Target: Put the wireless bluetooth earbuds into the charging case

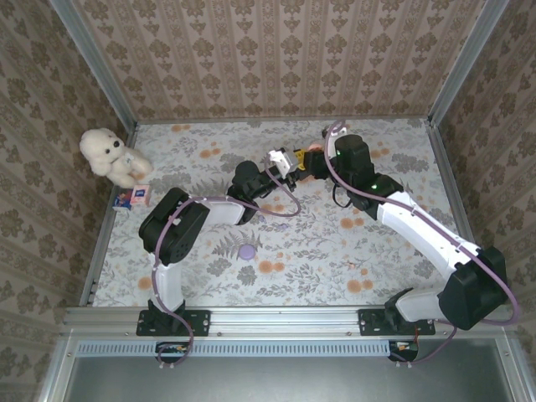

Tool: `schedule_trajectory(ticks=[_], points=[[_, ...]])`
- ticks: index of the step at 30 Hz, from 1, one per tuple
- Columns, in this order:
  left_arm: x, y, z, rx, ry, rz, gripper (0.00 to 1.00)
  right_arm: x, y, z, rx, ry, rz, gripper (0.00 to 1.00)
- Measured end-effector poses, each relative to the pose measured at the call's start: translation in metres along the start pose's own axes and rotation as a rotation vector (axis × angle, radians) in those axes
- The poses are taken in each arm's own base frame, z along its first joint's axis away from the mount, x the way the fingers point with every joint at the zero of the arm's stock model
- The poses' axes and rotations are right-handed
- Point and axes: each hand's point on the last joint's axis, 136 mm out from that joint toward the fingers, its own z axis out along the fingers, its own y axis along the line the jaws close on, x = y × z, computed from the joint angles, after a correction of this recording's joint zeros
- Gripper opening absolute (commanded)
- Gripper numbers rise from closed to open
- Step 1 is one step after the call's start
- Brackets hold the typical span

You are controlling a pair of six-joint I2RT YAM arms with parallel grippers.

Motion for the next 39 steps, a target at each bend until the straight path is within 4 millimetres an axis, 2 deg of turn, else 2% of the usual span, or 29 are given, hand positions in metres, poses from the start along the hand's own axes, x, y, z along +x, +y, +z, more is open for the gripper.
schedule_trajectory(ticks=[6, 14, 19, 22, 24, 26, 28, 34, 36, 39], points=[[-0.002, 0.000, 0.000, -0.001, -0.007, -0.001, 0.00, -0.015, 0.000, -0.005, 0.007, 0.003, 0.052, 0.66], [-0.002, 0.000, 0.000, -0.001, -0.007, -0.005, 0.00, -0.047, -0.015, -0.014, 0.008, -0.041, 0.199, 0.72], [-0.002, 0.001, 0.000, -0.006, -0.007, -0.005, 0.00, -0.049, -0.029, -0.019, 0.040, -0.022, 0.293, 0.71], [-0.001, 0.002, 0.000, -0.013, -0.006, -0.005, 0.00, -0.036, -0.044, -0.024, 0.102, 0.030, 0.358, 0.71], [-0.001, 0.003, -0.001, -0.019, -0.004, -0.005, 0.00, -0.021, -0.057, -0.032, 0.165, 0.081, 0.402, 0.71], [0.001, 0.004, -0.002, -0.028, -0.001, -0.006, 0.00, 0.005, -0.071, -0.042, 0.231, 0.135, 0.444, 0.70], [0.004, 0.006, -0.003, -0.037, 0.007, -0.009, 0.00, 0.040, -0.084, -0.053, 0.296, 0.203, 0.485, 0.69], [0.013, 0.010, -0.011, -0.055, 0.031, -0.017, 0.00, 0.178, -0.118, -0.085, 0.512, 0.484, 0.598, 0.66], [0.017, 0.011, -0.013, -0.059, 0.039, -0.021, 0.00, 0.210, -0.123, -0.094, 0.568, 0.559, 0.621, 0.66], [0.022, 0.013, -0.017, -0.065, 0.053, -0.026, 0.00, 0.240, -0.122, -0.102, 0.602, 0.627, 0.645, 0.65]])
